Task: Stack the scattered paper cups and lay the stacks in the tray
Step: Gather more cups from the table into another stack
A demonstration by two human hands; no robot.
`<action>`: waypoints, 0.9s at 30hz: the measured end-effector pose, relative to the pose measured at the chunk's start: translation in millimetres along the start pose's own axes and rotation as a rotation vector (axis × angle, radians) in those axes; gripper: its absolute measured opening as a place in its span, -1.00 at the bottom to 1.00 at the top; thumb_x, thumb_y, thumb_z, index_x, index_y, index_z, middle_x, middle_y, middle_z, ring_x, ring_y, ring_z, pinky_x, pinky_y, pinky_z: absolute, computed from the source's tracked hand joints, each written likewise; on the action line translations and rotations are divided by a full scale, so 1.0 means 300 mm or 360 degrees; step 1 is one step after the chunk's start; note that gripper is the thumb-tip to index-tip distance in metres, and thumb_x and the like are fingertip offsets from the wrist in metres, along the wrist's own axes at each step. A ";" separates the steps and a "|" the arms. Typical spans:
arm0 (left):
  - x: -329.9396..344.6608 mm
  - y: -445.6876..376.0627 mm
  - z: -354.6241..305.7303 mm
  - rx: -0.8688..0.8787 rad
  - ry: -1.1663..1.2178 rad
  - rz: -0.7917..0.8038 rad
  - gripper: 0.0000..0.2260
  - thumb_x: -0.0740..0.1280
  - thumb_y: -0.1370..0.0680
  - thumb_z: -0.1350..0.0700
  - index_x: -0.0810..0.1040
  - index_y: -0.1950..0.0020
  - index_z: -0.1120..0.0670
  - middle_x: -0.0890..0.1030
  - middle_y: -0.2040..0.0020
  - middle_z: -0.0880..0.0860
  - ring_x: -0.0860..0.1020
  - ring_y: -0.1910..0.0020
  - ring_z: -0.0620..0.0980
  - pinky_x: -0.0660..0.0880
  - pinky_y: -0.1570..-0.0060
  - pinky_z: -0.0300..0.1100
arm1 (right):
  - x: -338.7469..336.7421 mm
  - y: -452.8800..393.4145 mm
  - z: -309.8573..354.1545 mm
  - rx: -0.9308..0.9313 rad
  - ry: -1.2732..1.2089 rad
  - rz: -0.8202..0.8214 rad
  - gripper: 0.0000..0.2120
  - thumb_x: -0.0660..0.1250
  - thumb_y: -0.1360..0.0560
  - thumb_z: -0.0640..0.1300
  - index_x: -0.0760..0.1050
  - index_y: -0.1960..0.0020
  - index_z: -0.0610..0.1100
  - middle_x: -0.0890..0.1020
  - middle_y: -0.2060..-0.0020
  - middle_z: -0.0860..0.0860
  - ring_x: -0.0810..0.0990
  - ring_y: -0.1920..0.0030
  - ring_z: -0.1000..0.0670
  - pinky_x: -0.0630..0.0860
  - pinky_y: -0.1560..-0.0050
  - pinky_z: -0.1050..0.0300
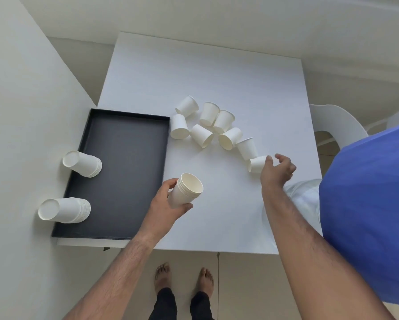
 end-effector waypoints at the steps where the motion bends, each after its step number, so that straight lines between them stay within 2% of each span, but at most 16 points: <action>1: 0.001 -0.002 0.002 -0.0002 -0.0002 0.0000 -0.39 0.64 -0.49 0.03 0.43 -0.38 -0.39 0.60 -0.27 -0.21 0.57 -0.20 -0.32 0.45 -0.05 -0.37 | 0.000 -0.019 -0.021 0.0084 0.0029 -0.0013 -0.67 0.34 -0.66 -0.08 0.48 -0.39 -0.16 0.37 -0.42 -0.14 0.39 -0.42 -0.21 0.49 -0.32 -0.08; 4: 0.003 -0.005 0.004 -0.0006 -0.0007 0.0000 -0.39 0.64 -0.49 0.02 0.43 -0.38 -0.39 0.60 -0.27 -0.21 0.57 -0.18 -0.36 0.44 -0.05 -0.36 | 0.024 -0.054 -0.061 0.0308 0.0088 0.0016 -0.63 0.31 -0.68 -0.05 0.41 -0.44 -0.14 0.32 -0.44 -0.15 0.37 -0.42 -0.20 0.48 -0.22 -0.06; 8: 0.005 -0.008 0.009 -0.0012 -0.0034 0.0004 -0.39 0.64 -0.49 0.02 0.43 -0.38 -0.39 0.60 -0.25 -0.21 0.56 -0.16 -0.40 0.43 -0.05 -0.36 | 0.064 -0.070 -0.077 0.0447 0.0214 0.0113 -0.64 0.25 -0.68 0.00 0.44 -0.43 -0.12 0.31 -0.43 -0.16 0.38 -0.40 -0.21 0.47 -0.31 -0.12; 11: 0.002 -0.009 0.009 -0.0001 -0.0044 0.0008 -0.39 0.64 -0.49 0.03 0.43 -0.39 -0.37 0.61 -0.26 -0.20 0.55 -0.14 -0.42 0.44 -0.06 -0.35 | 0.078 -0.067 -0.088 0.0460 0.0332 0.0156 -0.67 0.18 -0.67 -0.08 0.44 -0.39 -0.15 0.32 -0.41 -0.18 0.38 -0.37 -0.23 0.42 -0.18 -0.06; 14: -0.003 -0.011 0.014 -0.0003 -0.0051 0.0000 -0.38 0.64 -0.49 0.04 0.43 -0.41 -0.35 0.61 -0.27 -0.21 0.55 -0.16 -0.40 0.45 -0.07 -0.35 | 0.073 -0.060 -0.094 0.0462 0.0346 0.0159 -0.67 0.16 -0.67 -0.14 0.43 -0.40 -0.19 0.31 -0.42 -0.18 0.36 -0.39 -0.23 0.47 -0.27 -0.11; 23: -0.009 -0.005 0.019 -0.0015 -0.0048 -0.0016 -0.38 0.64 -0.48 0.02 0.43 -0.39 -0.38 0.60 -0.27 -0.22 0.54 -0.15 -0.43 0.45 -0.06 -0.34 | 0.051 0.108 -0.028 0.0189 0.0078 0.0206 -0.78 0.12 -0.67 -0.13 0.42 -0.25 -0.18 0.32 -0.31 -0.10 0.40 -0.34 -0.22 0.49 -0.31 -0.16; 27: -0.005 -0.005 0.011 -0.0003 -0.0050 -0.0014 -0.37 0.64 -0.48 0.02 0.42 -0.39 -0.39 0.59 -0.28 -0.24 0.53 -0.16 -0.45 0.45 -0.07 -0.33 | 0.027 0.240 0.032 0.0049 -0.0055 0.0277 -0.91 0.15 -0.68 -0.13 0.40 -0.11 -0.11 0.30 -0.18 0.00 0.48 -0.26 -0.20 0.44 -0.22 -0.01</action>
Point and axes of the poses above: each hand's wrist, its own y-axis away from the middle knuckle, its own x-axis out of the palm, z = x × y, the point moved 8 cm from there along -y, towards the middle knuckle
